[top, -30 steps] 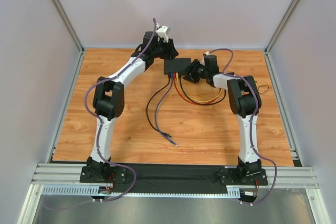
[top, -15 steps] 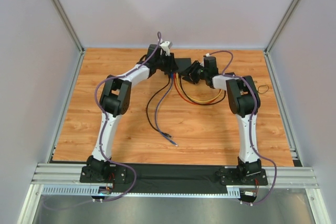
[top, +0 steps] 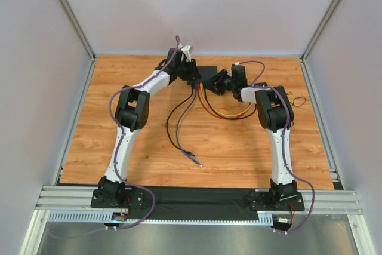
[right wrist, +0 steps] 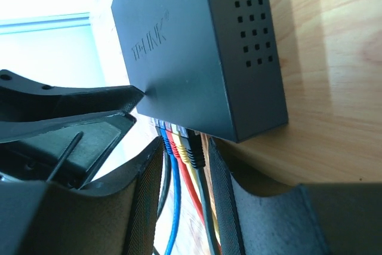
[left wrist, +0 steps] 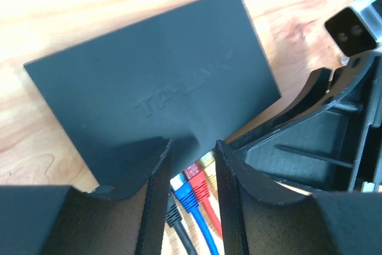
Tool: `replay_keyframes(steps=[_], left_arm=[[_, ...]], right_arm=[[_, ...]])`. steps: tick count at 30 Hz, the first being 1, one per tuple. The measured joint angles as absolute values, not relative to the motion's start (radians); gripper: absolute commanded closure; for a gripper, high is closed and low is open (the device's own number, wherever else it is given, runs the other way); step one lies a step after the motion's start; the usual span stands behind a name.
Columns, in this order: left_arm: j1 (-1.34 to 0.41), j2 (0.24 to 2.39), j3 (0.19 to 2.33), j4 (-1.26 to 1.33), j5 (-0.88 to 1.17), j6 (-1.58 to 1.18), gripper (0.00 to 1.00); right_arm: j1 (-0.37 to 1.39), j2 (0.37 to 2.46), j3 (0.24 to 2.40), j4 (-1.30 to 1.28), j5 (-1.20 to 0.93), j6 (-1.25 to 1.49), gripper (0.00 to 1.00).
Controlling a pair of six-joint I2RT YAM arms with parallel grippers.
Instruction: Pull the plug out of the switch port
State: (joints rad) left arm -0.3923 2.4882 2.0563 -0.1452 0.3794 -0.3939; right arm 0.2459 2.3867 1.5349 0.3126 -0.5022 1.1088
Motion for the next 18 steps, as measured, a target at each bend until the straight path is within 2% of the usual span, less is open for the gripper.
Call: replay_keyframes(steps=[7, 12, 18], left_arm=[[-0.385, 2.497, 2.07, -0.175, 0.387, -0.414, 0.58], [-0.385, 2.504, 2.085, -0.191, 0.392, -0.418, 0.58], [-0.385, 2.504, 2.086, -0.192, 0.392, -0.418, 0.58]], right_arm=[[0.246, 2.392, 1.539, 0.312, -0.496, 1.142, 0.62], [0.246, 2.41, 1.556, 0.313, -0.496, 1.161, 0.71], [0.246, 2.413, 1.557, 0.313, -0.495, 1.159, 0.7]])
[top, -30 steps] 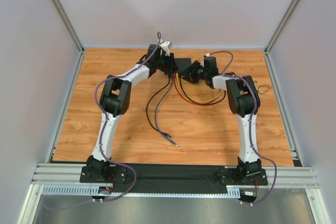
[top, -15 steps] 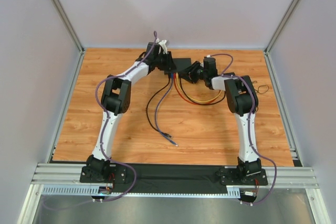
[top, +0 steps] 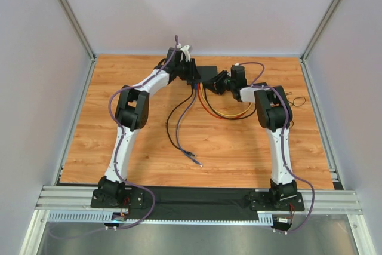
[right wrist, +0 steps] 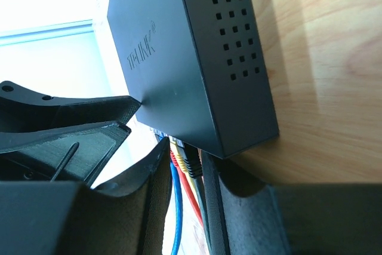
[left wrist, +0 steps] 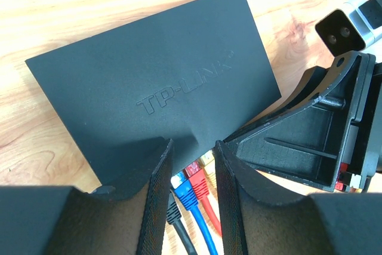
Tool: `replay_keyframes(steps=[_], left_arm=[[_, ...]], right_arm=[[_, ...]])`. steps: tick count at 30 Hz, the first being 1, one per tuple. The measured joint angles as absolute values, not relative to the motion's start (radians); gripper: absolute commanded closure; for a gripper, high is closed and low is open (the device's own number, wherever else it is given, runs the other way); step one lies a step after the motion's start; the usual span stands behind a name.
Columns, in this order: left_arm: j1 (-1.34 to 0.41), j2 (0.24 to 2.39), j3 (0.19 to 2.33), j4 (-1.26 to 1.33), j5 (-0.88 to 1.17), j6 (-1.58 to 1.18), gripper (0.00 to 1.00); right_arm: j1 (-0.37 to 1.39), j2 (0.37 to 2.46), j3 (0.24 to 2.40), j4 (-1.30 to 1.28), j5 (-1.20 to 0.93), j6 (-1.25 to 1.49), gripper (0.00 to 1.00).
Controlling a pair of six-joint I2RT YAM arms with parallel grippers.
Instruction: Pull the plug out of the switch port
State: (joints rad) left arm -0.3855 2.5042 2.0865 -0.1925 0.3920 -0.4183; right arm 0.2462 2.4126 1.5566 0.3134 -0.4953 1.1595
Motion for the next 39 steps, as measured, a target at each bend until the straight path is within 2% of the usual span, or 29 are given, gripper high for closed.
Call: replay_keyframes(steps=[11, 13, 15, 18, 21, 30, 39], left_arm=[[-0.385, 2.504, 2.086, -0.196, 0.4, -0.42, 0.59], [-0.385, 2.504, 2.086, -0.198, 0.404, -0.421, 0.59], [-0.385, 2.504, 2.086, -0.198, 0.408, -0.422, 0.59], [-0.385, 2.504, 2.086, -0.199, 0.41, -0.422, 0.59], [-0.384, 2.504, 2.086, -0.199, 0.41, -0.422, 0.59], [-0.379, 2.518, 2.103, -0.199, 0.43, -0.434, 0.61], [-0.376, 2.531, 2.12, -0.199, 0.447, -0.449, 0.62]], right_arm=[[0.244, 2.42, 1.581, 0.291, -0.494, 1.16, 0.7], [0.244, 2.421, 1.589, 0.275, -0.492, 1.159, 0.75], [0.244, 2.422, 1.592, 0.262, -0.489, 1.159, 0.85], [0.244, 2.426, 1.593, 0.264, -0.492, 1.162, 0.89], [0.244, 2.428, 1.595, 0.266, -0.495, 1.161, 1.0], [0.243, 2.435, 1.604, 0.271, -0.516, 1.116, 1.0], [0.252, 2.429, 1.673, 0.136, -0.496, 0.963, 1.0]])
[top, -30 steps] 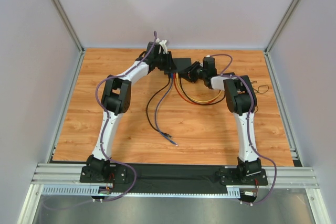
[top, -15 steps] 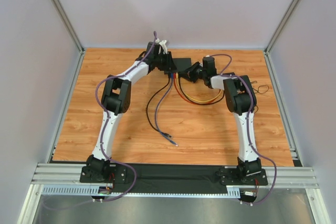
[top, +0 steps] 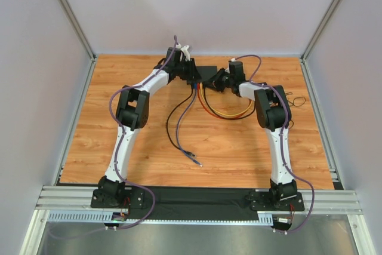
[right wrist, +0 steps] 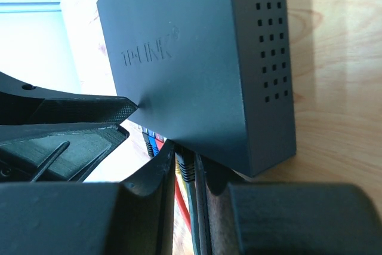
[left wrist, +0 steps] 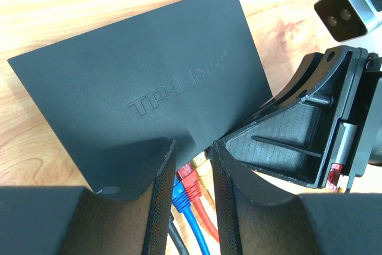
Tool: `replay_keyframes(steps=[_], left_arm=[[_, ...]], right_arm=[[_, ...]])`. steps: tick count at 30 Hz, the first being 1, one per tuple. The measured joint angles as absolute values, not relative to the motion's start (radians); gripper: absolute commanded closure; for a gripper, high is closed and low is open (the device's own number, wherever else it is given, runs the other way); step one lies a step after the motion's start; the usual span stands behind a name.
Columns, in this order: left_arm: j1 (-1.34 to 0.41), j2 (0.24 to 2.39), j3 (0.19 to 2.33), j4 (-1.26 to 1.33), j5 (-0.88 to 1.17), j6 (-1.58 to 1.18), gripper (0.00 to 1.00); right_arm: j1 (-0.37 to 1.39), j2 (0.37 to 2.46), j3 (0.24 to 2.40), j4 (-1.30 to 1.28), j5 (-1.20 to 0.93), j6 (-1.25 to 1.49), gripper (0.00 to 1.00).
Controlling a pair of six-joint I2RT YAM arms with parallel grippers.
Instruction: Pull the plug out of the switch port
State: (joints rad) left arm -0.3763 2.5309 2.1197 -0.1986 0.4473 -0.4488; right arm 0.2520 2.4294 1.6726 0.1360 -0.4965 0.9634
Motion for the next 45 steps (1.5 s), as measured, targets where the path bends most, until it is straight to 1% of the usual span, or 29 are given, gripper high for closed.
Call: replay_keyframes(steps=[7, 11, 14, 17, 23, 26, 28, 33, 36, 39, 45], left_arm=[[-0.376, 2.533, 2.122, -0.199, 0.449, -0.452, 0.62], [-0.376, 2.533, 2.122, -0.199, 0.452, -0.452, 0.62], [-0.376, 2.533, 2.122, -0.199, 0.452, -0.452, 0.62], [-0.376, 2.533, 2.122, -0.199, 0.452, -0.452, 0.62], [-0.376, 2.535, 2.127, -0.202, 0.452, -0.452, 0.62], [-0.376, 2.539, 2.135, -0.208, 0.452, -0.452, 0.62], [-0.376, 2.539, 2.135, -0.212, 0.452, -0.452, 0.62], [-0.373, 2.539, 2.136, -0.214, 0.455, -0.454, 0.62], [-0.372, 2.54, 2.137, -0.213, 0.458, -0.459, 0.62], [-0.371, 2.54, 2.137, -0.214, 0.463, -0.459, 0.62], [-0.371, 2.54, 2.135, -0.209, 0.463, -0.459, 0.6]], right_arm=[[0.245, 2.44, 1.674, 0.157, -0.534, 0.995, 1.0], [0.233, 2.46, 1.645, 0.251, -0.583, 1.065, 1.0], [0.231, 2.462, 1.633, 0.275, -0.585, 1.076, 1.0], [0.239, 2.445, 1.637, 0.227, -0.55, 1.04, 1.0], [0.28, 2.394, 1.681, 0.042, -0.39, 0.931, 1.0], [0.289, 2.382, 1.681, 0.019, -0.35, 0.913, 1.0], [0.288, 2.379, 1.66, 0.048, -0.364, 0.929, 1.0], [0.263, 2.384, 1.537, 0.263, -0.506, 1.062, 1.0], [0.252, 2.395, 1.489, 0.356, -0.551, 1.142, 1.0], [0.248, 2.401, 1.493, 0.354, -0.557, 1.151, 1.0], [0.255, 2.373, 1.499, 0.295, -0.511, 1.082, 1.0]])
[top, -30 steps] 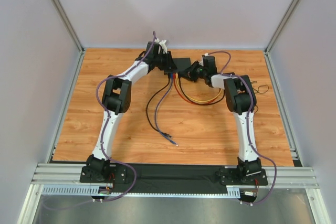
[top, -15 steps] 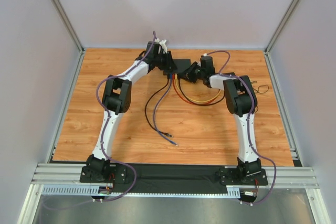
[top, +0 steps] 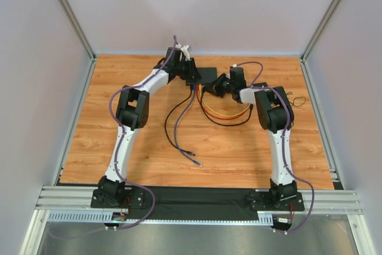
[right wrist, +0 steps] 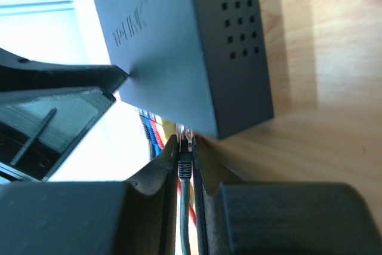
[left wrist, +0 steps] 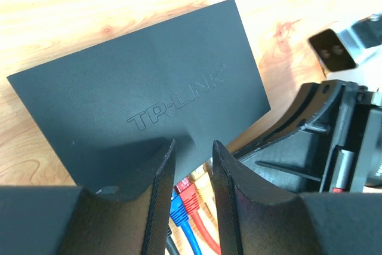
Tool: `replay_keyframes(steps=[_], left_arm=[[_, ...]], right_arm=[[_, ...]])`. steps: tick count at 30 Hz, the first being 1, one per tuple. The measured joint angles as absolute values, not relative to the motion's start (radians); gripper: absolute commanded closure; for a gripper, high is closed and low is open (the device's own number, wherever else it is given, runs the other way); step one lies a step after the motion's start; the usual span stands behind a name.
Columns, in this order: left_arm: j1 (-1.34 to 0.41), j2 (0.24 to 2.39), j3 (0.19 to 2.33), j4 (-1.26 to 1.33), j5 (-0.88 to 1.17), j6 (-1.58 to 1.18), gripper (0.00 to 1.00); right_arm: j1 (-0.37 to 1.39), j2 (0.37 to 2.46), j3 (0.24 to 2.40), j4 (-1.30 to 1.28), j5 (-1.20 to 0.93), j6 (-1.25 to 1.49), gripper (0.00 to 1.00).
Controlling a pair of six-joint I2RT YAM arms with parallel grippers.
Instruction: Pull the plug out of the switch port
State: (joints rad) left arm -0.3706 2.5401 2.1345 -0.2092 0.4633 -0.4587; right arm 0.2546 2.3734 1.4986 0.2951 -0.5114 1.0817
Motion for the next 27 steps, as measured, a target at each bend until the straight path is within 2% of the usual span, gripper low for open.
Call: replay_keyframes(steps=[9, 15, 21, 27], left_arm=[[-0.371, 2.506, 2.065, -0.152, 0.492, -0.447, 0.53], [-0.371, 2.479, 2.014, -0.128, 0.516, -0.432, 0.53], [-0.371, 2.443, 1.954, -0.097, 0.562, -0.405, 0.51], [-0.371, 2.363, 1.89, -0.077, 0.567, -0.359, 0.51]], right_arm=[[0.239, 2.21, 1.451, 0.087, -0.429, 0.913, 1.0], [0.247, 1.941, 1.349, -0.046, -0.367, 0.834, 1.0], [0.336, 1.641, 1.223, -0.2, -0.253, 0.77, 1.0], [0.456, 1.467, 0.994, -0.317, -0.157, 0.741, 1.0]])
